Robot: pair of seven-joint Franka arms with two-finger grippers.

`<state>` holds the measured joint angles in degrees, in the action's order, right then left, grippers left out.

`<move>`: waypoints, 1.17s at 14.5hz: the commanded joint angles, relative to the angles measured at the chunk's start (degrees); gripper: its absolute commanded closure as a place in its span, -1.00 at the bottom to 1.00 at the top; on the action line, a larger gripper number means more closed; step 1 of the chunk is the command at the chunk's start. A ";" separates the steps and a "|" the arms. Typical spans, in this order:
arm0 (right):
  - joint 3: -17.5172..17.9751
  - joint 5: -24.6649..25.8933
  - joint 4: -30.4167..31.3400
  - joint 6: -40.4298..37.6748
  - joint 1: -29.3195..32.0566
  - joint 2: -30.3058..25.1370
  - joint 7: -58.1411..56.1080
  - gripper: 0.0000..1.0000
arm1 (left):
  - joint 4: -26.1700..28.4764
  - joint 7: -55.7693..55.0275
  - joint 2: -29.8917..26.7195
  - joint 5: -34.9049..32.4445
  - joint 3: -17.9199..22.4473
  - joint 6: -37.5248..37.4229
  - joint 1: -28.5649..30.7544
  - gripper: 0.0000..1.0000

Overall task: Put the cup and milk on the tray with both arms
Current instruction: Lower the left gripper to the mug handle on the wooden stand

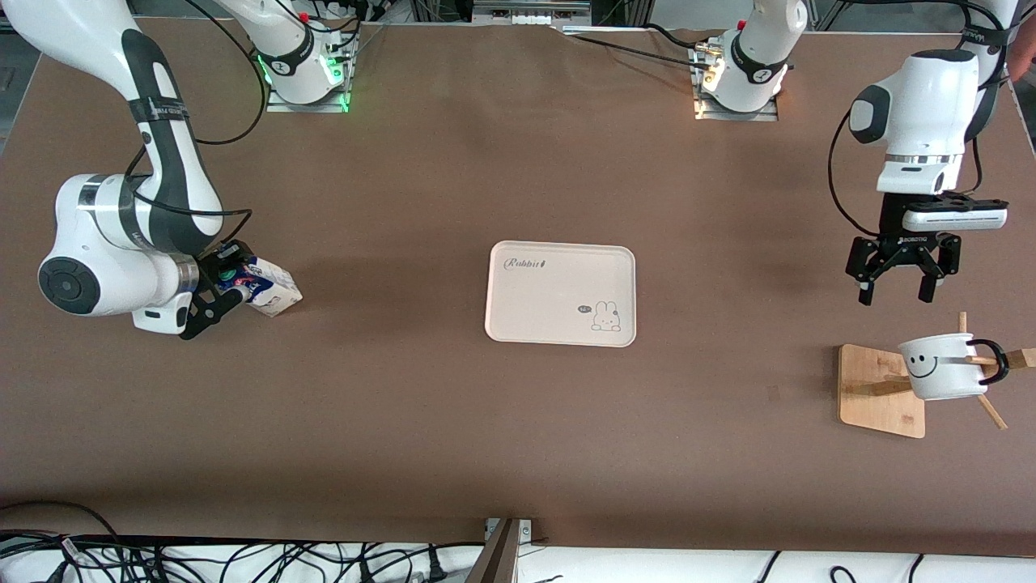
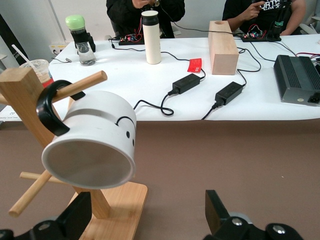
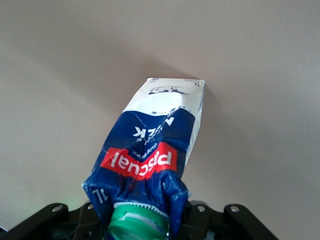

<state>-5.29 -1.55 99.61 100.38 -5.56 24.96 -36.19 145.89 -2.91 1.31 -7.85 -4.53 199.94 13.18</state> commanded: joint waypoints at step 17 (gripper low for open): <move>0.55 -4.40 -0.29 -3.78 -0.24 -8.08 11.63 0.40 | -11.41 0.10 10.90 -1.11 0.66 0.80 -1.22 -1.00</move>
<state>-5.19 -3.11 98.56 98.33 -5.63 19.43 -29.62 136.98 -2.91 10.14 -7.85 -4.20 200.11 12.24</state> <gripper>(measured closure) 0.700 0.000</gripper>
